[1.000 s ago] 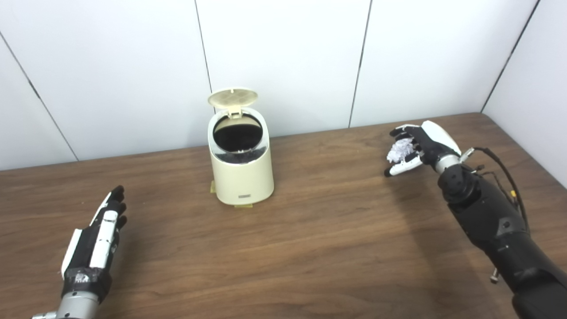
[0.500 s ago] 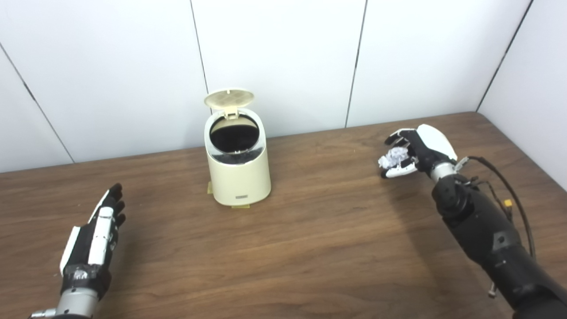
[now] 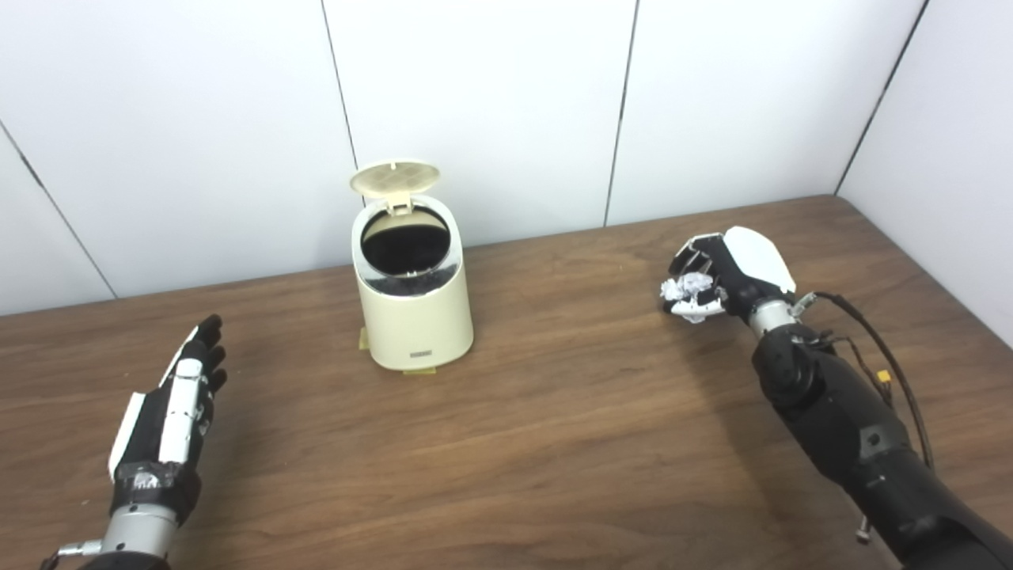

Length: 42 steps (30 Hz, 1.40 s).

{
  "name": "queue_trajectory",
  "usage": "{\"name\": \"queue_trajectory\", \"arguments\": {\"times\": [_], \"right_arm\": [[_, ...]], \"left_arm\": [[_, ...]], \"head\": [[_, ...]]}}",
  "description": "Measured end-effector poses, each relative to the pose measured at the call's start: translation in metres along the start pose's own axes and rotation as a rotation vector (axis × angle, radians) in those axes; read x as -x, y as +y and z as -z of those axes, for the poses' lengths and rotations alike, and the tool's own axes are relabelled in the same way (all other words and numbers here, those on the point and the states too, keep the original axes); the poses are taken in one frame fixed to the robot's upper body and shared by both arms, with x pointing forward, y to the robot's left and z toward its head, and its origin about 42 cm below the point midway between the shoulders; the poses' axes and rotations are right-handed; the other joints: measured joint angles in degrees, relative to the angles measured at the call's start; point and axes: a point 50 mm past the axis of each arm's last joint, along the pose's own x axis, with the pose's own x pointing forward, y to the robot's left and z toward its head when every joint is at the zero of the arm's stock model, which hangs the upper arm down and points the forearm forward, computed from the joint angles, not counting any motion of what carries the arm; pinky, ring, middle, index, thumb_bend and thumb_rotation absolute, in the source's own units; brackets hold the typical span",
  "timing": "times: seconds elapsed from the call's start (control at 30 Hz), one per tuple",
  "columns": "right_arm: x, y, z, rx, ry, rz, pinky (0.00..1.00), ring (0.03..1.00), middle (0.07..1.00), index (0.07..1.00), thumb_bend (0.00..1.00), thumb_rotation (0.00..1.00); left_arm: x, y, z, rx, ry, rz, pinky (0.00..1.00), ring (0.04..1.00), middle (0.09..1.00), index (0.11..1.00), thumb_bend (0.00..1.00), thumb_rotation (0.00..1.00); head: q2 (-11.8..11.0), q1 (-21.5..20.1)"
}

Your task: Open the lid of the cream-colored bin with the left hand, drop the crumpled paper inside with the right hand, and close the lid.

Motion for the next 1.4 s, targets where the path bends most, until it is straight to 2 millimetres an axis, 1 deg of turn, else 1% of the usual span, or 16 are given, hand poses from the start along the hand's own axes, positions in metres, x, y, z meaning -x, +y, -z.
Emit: {"name": "queue_trajectory", "arguments": {"times": [0.17, 0.3, 0.37, 0.4, 0.43, 0.47, 0.5, 0.57, 0.63, 0.7, 0.87, 0.9, 1.0, 1.17, 1.23, 1.4], "right_arm": [[0.004, -0.010, -0.021, -0.002, -0.094, 0.048, 0.34, 0.391, 0.506, 0.520, 0.50, 0.00], [0.007, -0.024, -0.048, -0.006, -0.184, 0.108, 0.38, 0.390, 0.506, 0.519, 0.50, 0.00], [0.008, -0.029, -0.060, -0.012, -0.221, 0.132, 0.35, 0.386, 0.504, 0.520, 0.50, 0.00], [0.010, -0.031, -0.066, -0.016, -0.236, 0.141, 0.38, 0.386, 0.506, 0.521, 0.50, 0.00], [0.011, -0.033, -0.073, -0.022, -0.255, 0.150, 0.52, 0.388, 0.508, 0.517, 0.51, 0.00], [0.013, -0.035, -0.081, -0.030, -0.275, 0.164, 0.62, 0.390, 0.506, 0.514, 0.51, 0.00], [0.014, -0.037, -0.089, -0.041, -0.293, 0.177, 0.67, 0.391, 0.504, 0.513, 0.51, 0.00], [0.015, -0.040, -0.103, -0.058, -0.328, 0.204, 0.74, 0.391, 0.504, 0.511, 0.52, 0.00], [0.013, -0.043, -0.113, -0.060, -0.352, 0.235, 0.75, 0.389, 0.508, 0.510, 0.52, 0.00], [0.012, -0.045, -0.119, -0.060, -0.367, 0.263, 0.70, 0.394, 0.516, 0.506, 0.52, 0.00], [0.017, -0.045, -0.131, -0.136, -0.413, 0.283, 0.36, 0.393, 0.518, 0.525, 0.50, 0.00], [0.019, -0.046, -0.138, -0.161, -0.435, 0.289, 0.34, 0.395, 0.518, 0.526, 0.50, 0.00], [0.025, -0.046, -0.156, -0.205, -0.485, 0.301, 0.31, 0.397, 0.519, 0.537, 0.49, 0.00], [0.026, -0.038, -0.186, -0.253, -0.553, 0.293, 0.31, 0.400, 0.520, 0.537, 0.49, 0.00], [0.026, -0.033, -0.195, -0.271, -0.566, 0.282, 0.30, 0.393, 0.514, 0.550, 0.49, 0.00], [0.026, -0.016, -0.218, -0.312, -0.584, 0.245, 0.30, 0.384, 0.505, 0.551, 0.49, 0.00]], "left_arm": [[0.001, -0.003, 0.002, 0.007, 0.005, 0.003, 1.00, 1.000, 1.000, 0.978, 0.51, 0.95], [0.005, -0.006, 0.006, 0.017, 0.015, 0.001, 1.00, 1.000, 1.000, 0.973, 0.50, 0.92], [0.007, -0.008, 0.008, 0.021, 0.023, 0.001, 1.00, 0.999, 1.000, 0.974, 0.50, 0.93], [0.007, -0.009, 0.009, 0.020, 0.025, 0.002, 1.00, 0.998, 1.000, 0.974, 0.50, 0.94], [0.007, -0.010, 0.009, 0.017, 0.026, 0.004, 1.00, 0.998, 1.000, 0.974, 0.51, 0.95], [0.007, -0.010, 0.009, 0.013, 0.027, 0.005, 1.00, 0.997, 1.000, 0.973, 0.52, 0.95], [0.007, -0.011, 0.010, 0.010, 0.027, 0.005, 1.00, 0.998, 1.000, 0.973, 0.53, 0.95], [0.007, -0.012, 0.010, 0.004, 0.028, 0.008, 1.00, 1.000, 1.000, 0.973, 0.54, 0.94], [0.008, -0.013, 0.011, 0.005, 0.030, 0.008, 1.00, 1.000, 1.000, 0.973, 0.54, 0.92], [0.009, -0.014, 0.012, 0.010, 0.031, 0.007, 1.00, 1.000, 1.000, 0.971, 0.54, 0.91], [0.010, -0.019, 0.012, 0.024, 0.014, 0.005, 1.00, 1.000, 1.000, 0.970, 0.50, 0.87], [0.010, -0.020, 0.013, 0.026, 0.014, 0.004, 1.00, 1.000, 0.999, 0.970, 0.50, 0.86], [0.009, -0.025, 0.015, 0.021, 0.017, 0.009, 1.00, 1.000, 0.996, 0.970, 0.53, 0.85], [0.012, -0.032, 0.019, 0.018, 0.033, 0.003, 1.00, 1.000, 0.988, 0.963, 0.51, 0.84], [0.014, -0.034, 0.022, 0.022, 0.041, -0.003, 1.00, 1.000, 0.986, 0.959, 0.50, 0.84], [0.016, -0.037, 0.026, 0.002, 0.059, -0.005, 1.00, 1.000, 0.986, 0.961, 0.54, 0.84]], "head": [[0.09, 0.26], [0.35, 1.23], [0.44, 1.58], [0.44, 1.58], [0.53, 1.93], [0.53, 2.11], [0.53, 2.20], [0.53, 2.81], [0.44, 3.25], [0.26, 4.39], [0.09, 6.23], [0.00, 6.94], [-0.26, 8.88], [-0.79, 10.28], [-1.05, 11.59], [-1.14, 13.10]]}}
